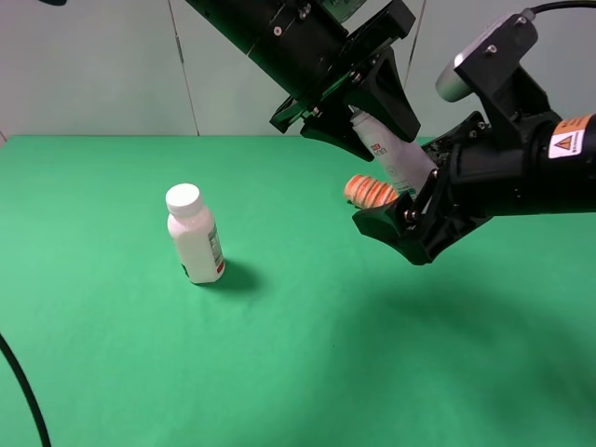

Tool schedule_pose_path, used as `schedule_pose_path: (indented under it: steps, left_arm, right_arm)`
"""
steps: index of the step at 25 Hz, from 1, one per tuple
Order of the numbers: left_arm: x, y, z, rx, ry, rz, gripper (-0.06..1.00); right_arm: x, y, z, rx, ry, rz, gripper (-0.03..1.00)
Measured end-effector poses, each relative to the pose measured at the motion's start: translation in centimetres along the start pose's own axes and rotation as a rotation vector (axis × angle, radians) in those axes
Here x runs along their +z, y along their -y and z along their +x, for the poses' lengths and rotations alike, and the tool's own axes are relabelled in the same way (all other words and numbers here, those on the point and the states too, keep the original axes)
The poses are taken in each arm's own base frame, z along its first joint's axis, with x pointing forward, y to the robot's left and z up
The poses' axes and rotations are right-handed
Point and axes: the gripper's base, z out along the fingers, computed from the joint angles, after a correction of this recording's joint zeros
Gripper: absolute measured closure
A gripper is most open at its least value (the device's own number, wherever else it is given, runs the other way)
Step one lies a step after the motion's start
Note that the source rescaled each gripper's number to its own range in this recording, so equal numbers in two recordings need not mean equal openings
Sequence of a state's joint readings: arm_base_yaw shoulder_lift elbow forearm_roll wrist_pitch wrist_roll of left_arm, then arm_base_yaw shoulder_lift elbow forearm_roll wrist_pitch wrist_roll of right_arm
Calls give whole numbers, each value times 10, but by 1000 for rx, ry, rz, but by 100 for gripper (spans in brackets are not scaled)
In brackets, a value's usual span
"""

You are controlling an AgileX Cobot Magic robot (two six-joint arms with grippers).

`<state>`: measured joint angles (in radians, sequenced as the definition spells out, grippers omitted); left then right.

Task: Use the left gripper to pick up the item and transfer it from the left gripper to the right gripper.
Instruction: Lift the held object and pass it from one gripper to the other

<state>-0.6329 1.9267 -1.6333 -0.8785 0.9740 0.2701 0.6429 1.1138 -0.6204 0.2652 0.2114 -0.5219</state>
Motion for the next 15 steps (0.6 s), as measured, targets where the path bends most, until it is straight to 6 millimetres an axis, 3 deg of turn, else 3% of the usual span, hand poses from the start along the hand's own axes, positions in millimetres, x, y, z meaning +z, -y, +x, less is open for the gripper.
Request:
schedule_pose_path:
  steps: [15]
  left_arm:
    - [0,0,0,0,0,0,94]
  right_arm:
    - [7,4,-3,-63,35,42,-3]
